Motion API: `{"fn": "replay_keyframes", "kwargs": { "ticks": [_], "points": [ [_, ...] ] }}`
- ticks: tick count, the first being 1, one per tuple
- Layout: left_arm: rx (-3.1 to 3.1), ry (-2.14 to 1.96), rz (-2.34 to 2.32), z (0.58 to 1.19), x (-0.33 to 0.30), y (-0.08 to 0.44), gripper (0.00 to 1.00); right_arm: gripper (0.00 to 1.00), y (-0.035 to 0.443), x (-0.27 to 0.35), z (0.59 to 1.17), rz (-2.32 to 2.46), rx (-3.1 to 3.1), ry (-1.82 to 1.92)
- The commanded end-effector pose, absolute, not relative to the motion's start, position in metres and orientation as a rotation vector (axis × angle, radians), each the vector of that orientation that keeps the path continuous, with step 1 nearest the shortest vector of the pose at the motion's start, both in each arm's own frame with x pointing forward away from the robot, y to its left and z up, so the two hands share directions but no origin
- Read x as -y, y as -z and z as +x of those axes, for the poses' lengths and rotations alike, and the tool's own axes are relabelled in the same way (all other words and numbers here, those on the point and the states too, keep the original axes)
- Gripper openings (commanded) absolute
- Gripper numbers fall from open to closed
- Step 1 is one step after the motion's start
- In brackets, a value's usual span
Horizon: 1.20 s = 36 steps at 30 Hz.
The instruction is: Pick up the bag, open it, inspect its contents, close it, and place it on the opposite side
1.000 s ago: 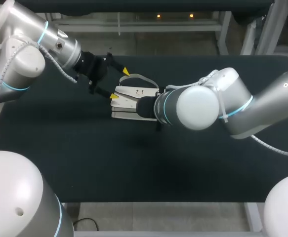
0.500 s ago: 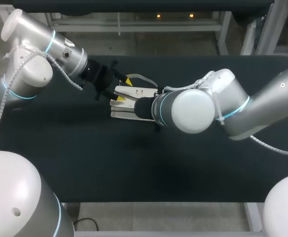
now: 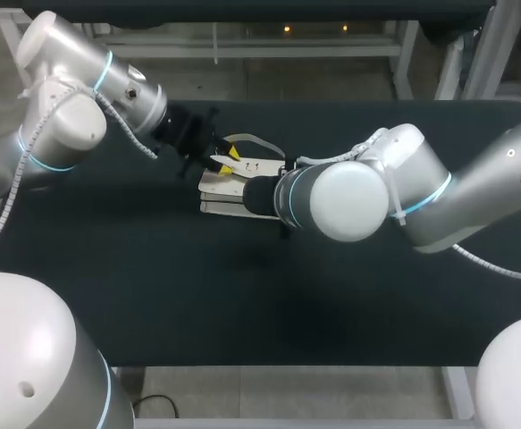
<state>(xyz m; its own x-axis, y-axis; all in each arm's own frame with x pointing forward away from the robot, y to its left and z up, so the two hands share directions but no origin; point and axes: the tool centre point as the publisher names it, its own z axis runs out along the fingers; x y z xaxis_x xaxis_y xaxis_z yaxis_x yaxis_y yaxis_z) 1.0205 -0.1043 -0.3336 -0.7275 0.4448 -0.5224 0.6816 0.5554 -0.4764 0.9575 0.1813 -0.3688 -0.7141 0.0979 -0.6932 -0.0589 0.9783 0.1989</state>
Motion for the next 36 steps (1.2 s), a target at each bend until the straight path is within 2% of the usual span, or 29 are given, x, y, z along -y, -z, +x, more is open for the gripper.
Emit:
{"fn": "replay_keyframes", "kwargs": {
  "ticks": [1, 14, 31, 32, 36],
  "points": [
    [-2.452, 0.984, 0.925, 1.025, 0.101, 0.331, 0.0, 0.0, 0.373, -0.18, 0.956, 0.04, -2.186, -0.27],
    [-2.524, 0.992, 0.803, 1.064, 0.102, 0.32, 0.0, 0.0, 0.373, -0.18, 0.956, 0.04, -2.186, -0.27],
    [-2.547, 0.946, 0.76, 1.054, 0.09, 0.294, 0.0, 0.0, 0.373, -0.18, 0.956, 0.04, -2.186, -0.27],
    [-2.528, 0.941, 0.768, 1.052, 0.09, 0.294, 0.08, 0.0, 0.373, -0.18, 0.956, 0.04, -2.186, -0.27],
    [-2.477, 0.941, 0.78, 1.043, 0.089, 0.299, 0.83, 0.0, 0.373, -0.18, 0.956, 0.04, -2.186, -0.27]
  ]
}}
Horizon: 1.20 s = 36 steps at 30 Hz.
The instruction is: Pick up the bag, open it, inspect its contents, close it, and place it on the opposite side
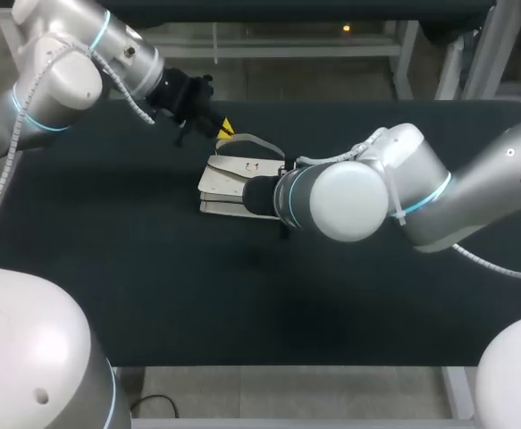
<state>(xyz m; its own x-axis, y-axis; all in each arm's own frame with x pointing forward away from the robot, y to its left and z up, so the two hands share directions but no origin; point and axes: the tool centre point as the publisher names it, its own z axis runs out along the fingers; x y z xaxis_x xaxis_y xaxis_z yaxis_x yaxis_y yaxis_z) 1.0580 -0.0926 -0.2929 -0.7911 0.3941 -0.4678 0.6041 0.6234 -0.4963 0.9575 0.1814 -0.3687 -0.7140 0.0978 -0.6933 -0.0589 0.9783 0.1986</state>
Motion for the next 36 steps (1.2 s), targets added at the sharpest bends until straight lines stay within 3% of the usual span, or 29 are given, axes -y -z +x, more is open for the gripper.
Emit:
{"fn": "replay_keyframes", "kwargs": {
  "ticks": [1, 2, 25, 26, 28, 33, 35, 36],
  "points": [
    [-2.477, 0.94, 0.779, 1.041, 0.089, 0.3, 0.96, 0.0, 0.373, -0.18, 0.956, 0.04, -2.186, -0.27],
    [-2.478, 0.938, 0.782, 1.039, 0.088, 0.301, 1.0, 0.0, 0.373, -0.18, 0.956, 0.04, -2.186, -0.27],
    [-2.448, 0.905, 0.792, 1.01, 0.095, 0.325, 0.98, 0.0, 0.373, -0.18, 0.956, 0.04, -2.186, -0.27],
    [-2.448, 0.904, 0.792, 1.011, 0.096, 0.326, 0.91, 0.0, 0.373, -0.18, 0.956, 0.04, -2.186, -0.27],
    [-2.453, 0.904, 0.793, 1.011, 0.097, 0.327, 0.69, 0.0, 0.373, -0.18, 0.956, 0.04, -2.186, -0.27],
    [-2.449, 0.899, 0.791, 1.01, 0.1, 0.33, 0.71, 0.0, 0.373, -0.18, 0.956, 0.04, -2.186, -0.27],
    [-2.449, 0.896, 0.781, 1.011, 0.099, 0.331, 0.64, 0.0, 0.373, -0.18, 0.956, 0.04, -2.186, -0.27],
    [-2.449, 0.89, 0.776, 1.012, 0.099, 0.332, 0.52, 0.0, 0.373, -0.18, 0.956, 0.04, -2.186, -0.27]
  ]
}}
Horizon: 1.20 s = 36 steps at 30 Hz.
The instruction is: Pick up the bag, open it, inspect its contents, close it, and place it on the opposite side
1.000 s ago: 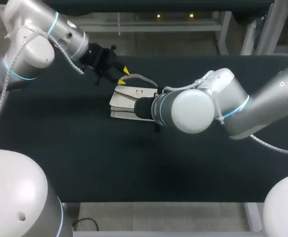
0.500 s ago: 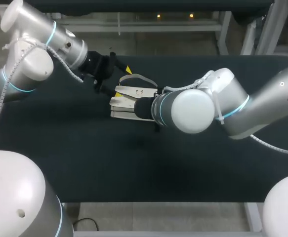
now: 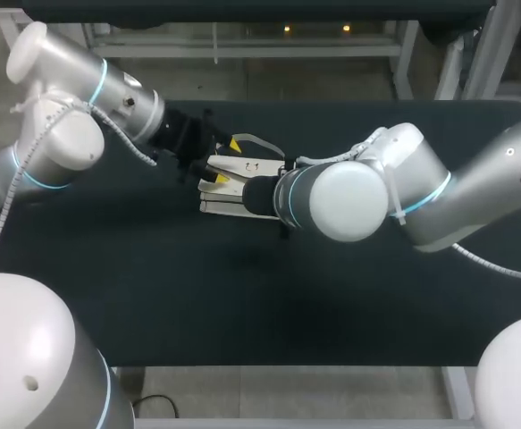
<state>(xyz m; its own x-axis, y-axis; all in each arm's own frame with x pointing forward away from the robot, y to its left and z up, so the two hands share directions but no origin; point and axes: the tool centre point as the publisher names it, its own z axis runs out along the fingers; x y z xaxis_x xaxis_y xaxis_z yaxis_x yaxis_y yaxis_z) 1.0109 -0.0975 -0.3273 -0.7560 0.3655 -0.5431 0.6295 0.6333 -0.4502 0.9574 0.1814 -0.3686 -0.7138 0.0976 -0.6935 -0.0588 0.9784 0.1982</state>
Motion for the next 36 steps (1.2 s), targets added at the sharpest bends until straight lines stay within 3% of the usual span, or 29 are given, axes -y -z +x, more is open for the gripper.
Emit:
{"fn": "replay_keyframes", "kwargs": {
  "ticks": [1, 8, 12, 16, 17, 18, 35, 36],
  "points": [
    [-2.452, 0.891, 0.772, 1.012, 0.098, 0.332, 0.47, 0.0, 0.373, -0.18, 0.956, 0.04, -2.186, -0.27],
    [-2.472, 0.877, 0.758, 1.016, 0.097, 0.338, 0.48, 0.0, 0.373, -0.18, 0.956, 0.04, -2.186, -0.27],
    [-2.47, 0.875, 0.751, 1.017, 0.096, 0.339, 0.29, 0.0, 0.373, -0.18, 0.956, 0.04, -2.186, -0.27],
    [-2.47, 0.874, 0.75, 1.016, 0.095, 0.339, 0.31, 0.0, 0.373, -0.18, 0.956, 0.04, -2.186, -0.27],
    [-2.472, 0.871, 0.748, 1.017, 0.094, 0.34, 0.12, 0.0, 0.373, -0.18, 0.956, 0.04, -2.186, -0.27],
    [-2.474, 0.869, 0.746, 1.018, 0.094, 0.341, 0.0, 0.0, 0.373, -0.18, 0.956, 0.04, -2.186, -0.27],
    [-2.453, 0.842, 0.726, 1.03, 0.092, 0.328, 0.0, 0.0, 0.373, -0.18, 0.956, 0.04, -2.186, -0.27],
    [-2.453, 0.841, 0.731, 1.028, 0.092, 0.327, 0.06, 0.0, 0.373, -0.18, 0.956, 0.04, -2.186, -0.27]
  ]
}}
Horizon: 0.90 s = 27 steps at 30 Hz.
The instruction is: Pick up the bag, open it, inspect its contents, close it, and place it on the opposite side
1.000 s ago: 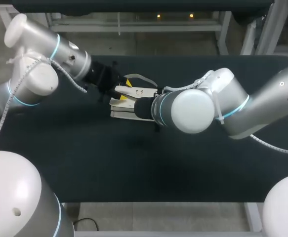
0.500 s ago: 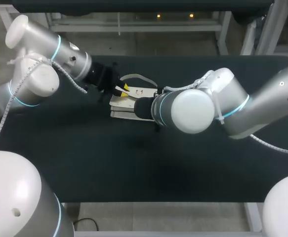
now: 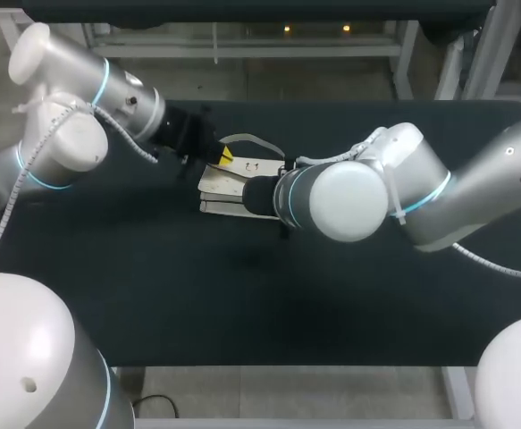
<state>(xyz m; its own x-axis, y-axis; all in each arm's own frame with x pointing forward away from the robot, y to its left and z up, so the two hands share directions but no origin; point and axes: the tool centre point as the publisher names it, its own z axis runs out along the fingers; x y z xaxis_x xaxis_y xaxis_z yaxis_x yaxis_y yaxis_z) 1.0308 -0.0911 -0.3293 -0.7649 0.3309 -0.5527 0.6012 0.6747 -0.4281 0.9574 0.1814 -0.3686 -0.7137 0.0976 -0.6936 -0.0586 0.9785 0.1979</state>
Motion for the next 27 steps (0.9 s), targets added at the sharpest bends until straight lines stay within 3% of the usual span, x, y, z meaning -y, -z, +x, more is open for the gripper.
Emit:
{"fn": "replay_keyframes", "kwargs": {
  "ticks": [1, 3, 4, 7, 13, 15, 20, 21, 27],
  "points": [
    [-2.453, 0.84, 0.734, 1.027, 0.093, 0.328, 0.33, 0.0, 0.373, -0.18, 0.956, 0.04, -2.186, -0.27],
    [-2.453, 0.841, 0.739, 1.024, 0.093, 0.33, 0.65, 0.0, 0.373, -0.18, 0.956, 0.04, -2.186, -0.27],
    [-2.453, 0.843, 0.739, 1.023, 0.093, 0.331, 0.75, 0.0, 0.373, -0.18, 0.956, 0.04, -2.186, -0.27],
    [-2.455, 0.85, 0.731, 1.022, 0.091, 0.334, 0.8, 0.0, 0.373, -0.18, 0.956, 0.04, -2.186, -0.27],
    [-2.456, 0.845, 0.717, 1.021, 0.09, 0.339, 0.76, 0.0, 0.373, -0.18, 0.956, 0.04, -2.186, -0.27],
    [-2.461, 0.84, 0.718, 1.023, 0.093, 0.342, 0.65, 0.0, 0.373, -0.18, 0.956, 0.04, -2.186, -0.27],
    [-2.463, 0.82, 0.723, 1.026, 0.097, 0.346, 0.56, 0.0, 0.373, -0.18, 0.956, 0.04, -2.186, -0.27],
    [-2.462, 0.821, 0.723, 1.026, 0.098, 0.345, 0.5, 0.0, 0.373, -0.18, 0.956, 0.04, -2.186, -0.27],
    [-2.454, 0.814, 0.714, 1.027, 0.097, 0.345, 0.45, 0.0, 0.373, -0.18, 0.956, 0.04, -2.186, -0.27]
  ]
}}
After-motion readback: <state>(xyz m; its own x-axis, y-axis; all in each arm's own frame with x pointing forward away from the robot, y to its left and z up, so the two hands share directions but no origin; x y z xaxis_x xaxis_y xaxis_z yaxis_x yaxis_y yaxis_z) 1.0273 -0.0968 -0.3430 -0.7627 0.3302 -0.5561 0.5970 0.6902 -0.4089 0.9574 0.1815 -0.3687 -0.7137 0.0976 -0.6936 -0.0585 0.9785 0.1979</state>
